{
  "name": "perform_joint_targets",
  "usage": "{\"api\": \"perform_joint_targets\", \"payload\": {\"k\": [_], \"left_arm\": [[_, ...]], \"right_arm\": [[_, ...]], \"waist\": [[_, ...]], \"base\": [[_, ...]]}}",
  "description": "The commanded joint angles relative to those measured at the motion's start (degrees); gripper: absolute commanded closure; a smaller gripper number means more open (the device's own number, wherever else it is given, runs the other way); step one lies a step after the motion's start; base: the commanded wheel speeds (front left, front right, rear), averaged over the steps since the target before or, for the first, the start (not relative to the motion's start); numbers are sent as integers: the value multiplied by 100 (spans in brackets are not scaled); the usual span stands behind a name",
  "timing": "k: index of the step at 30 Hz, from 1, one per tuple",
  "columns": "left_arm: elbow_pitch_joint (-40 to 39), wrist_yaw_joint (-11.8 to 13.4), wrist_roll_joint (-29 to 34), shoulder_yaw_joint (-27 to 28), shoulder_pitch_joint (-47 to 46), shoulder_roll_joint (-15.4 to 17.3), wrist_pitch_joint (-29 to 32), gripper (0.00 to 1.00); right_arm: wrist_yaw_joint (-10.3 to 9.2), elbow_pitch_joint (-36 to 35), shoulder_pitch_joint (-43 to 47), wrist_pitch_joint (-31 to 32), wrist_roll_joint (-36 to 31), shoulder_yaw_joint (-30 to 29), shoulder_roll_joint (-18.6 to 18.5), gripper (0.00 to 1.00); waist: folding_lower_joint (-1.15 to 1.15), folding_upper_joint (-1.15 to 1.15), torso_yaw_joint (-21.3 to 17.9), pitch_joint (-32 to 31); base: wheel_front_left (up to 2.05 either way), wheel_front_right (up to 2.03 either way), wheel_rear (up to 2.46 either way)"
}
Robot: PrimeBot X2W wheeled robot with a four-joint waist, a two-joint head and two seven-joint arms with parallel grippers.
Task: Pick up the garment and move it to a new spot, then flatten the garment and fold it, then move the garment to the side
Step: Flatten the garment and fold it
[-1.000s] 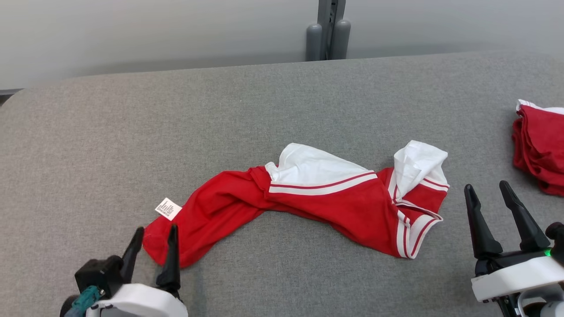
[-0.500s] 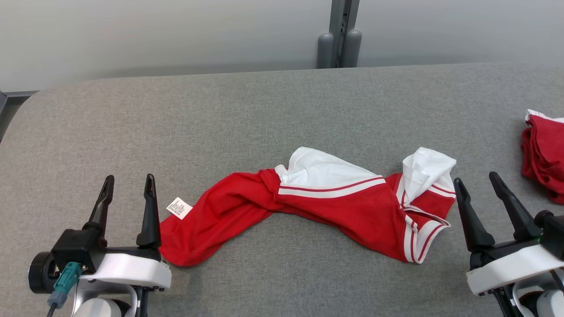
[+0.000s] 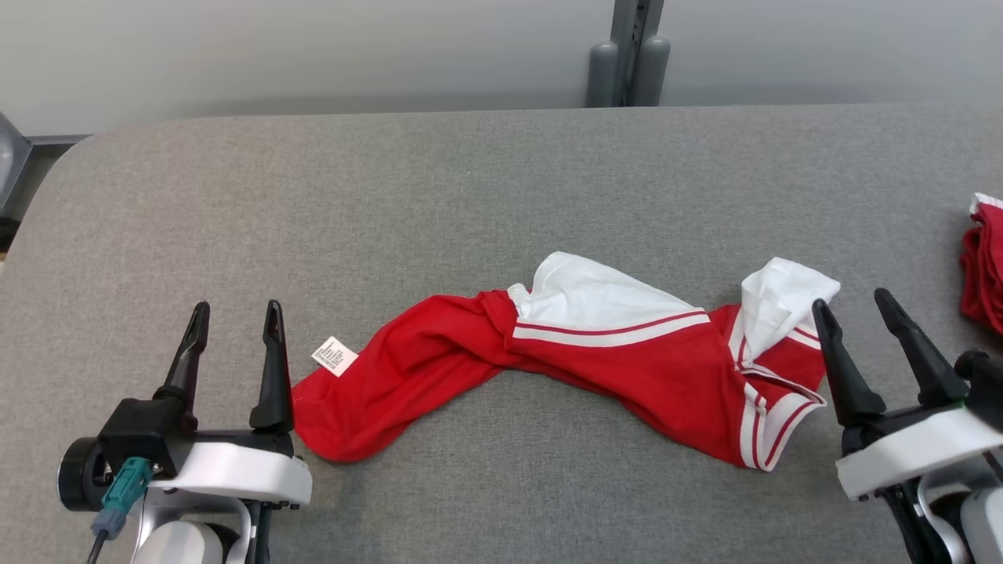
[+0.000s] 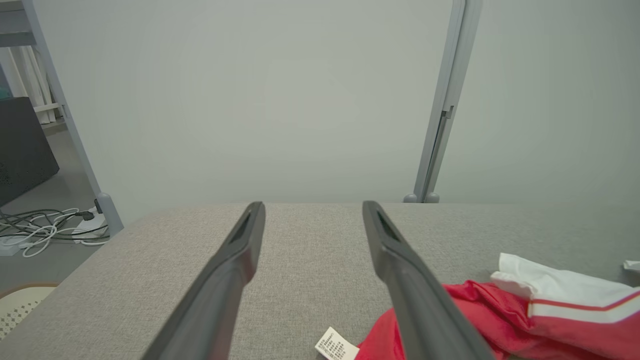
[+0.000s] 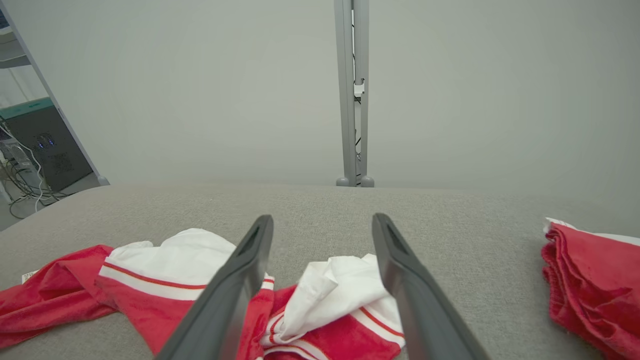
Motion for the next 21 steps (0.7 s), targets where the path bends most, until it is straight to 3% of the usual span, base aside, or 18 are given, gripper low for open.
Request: {"api": "perform_joint_targets", "payload": {"k": [1, 12, 21], "left_arm": [[5, -18, 1, -24, -121, -5, -35, 0], [176, -125, 34, -293, -584, -268, -134, 0], [573, -275, -4, -453, -950, -519, -330, 0]], "right_arm": [[1, 105, -249, 57, 115, 71, -114, 0], [1, 965, -1911, 1007, 1201, 1569, -940, 0], [1, 1639, -3065, 1966, 2140, 3417, -1679, 0]], "waist": [[0, 0, 102, 103], [0, 0, 615, 640], [0, 0, 929, 913]], "base": [[0, 0, 0], [0, 0, 0], [0, 0, 0]]}}
